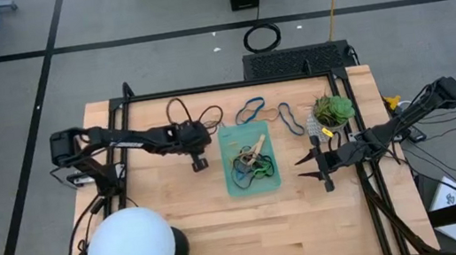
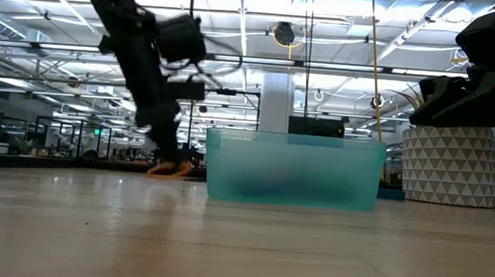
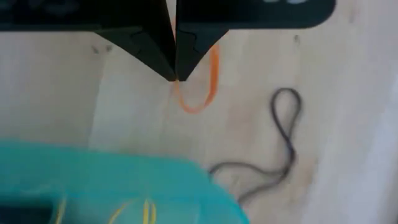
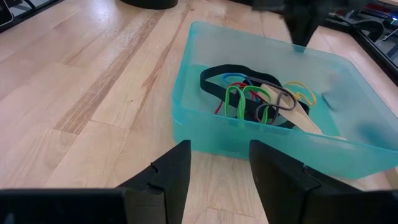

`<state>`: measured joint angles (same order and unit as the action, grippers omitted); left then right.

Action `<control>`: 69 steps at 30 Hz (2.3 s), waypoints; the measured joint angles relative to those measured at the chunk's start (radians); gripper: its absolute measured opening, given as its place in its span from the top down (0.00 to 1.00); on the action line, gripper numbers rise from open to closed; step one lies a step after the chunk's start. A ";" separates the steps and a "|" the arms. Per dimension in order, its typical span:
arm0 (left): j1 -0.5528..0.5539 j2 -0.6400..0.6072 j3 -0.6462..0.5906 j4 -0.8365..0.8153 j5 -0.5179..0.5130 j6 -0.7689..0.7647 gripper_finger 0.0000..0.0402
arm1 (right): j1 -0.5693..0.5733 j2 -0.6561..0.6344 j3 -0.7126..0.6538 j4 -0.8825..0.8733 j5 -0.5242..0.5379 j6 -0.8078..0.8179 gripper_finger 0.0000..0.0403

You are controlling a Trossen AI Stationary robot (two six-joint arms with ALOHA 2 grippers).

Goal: Pick and place rubber bands into bin
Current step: Put the orange rubber band into the green bin

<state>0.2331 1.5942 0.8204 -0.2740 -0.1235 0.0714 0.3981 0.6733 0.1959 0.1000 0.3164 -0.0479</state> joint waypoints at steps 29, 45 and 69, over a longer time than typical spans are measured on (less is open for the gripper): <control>-0.137 -0.093 0.336 0.182 0.105 0.006 0.99 | 0.000 0.000 0.000 0.000 0.000 0.002 0.61; -0.142 0.221 0.333 0.207 0.107 -0.003 0.98 | 0.000 0.002 0.000 0.001 -0.002 0.009 0.61; -0.143 0.302 0.333 0.261 0.085 -0.032 0.94 | 0.000 0.002 0.000 0.000 0.000 0.008 0.61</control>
<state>0.0901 1.8961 1.1530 -0.0135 -0.0383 0.0399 0.3981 0.6754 0.1963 0.1001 0.3161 -0.0395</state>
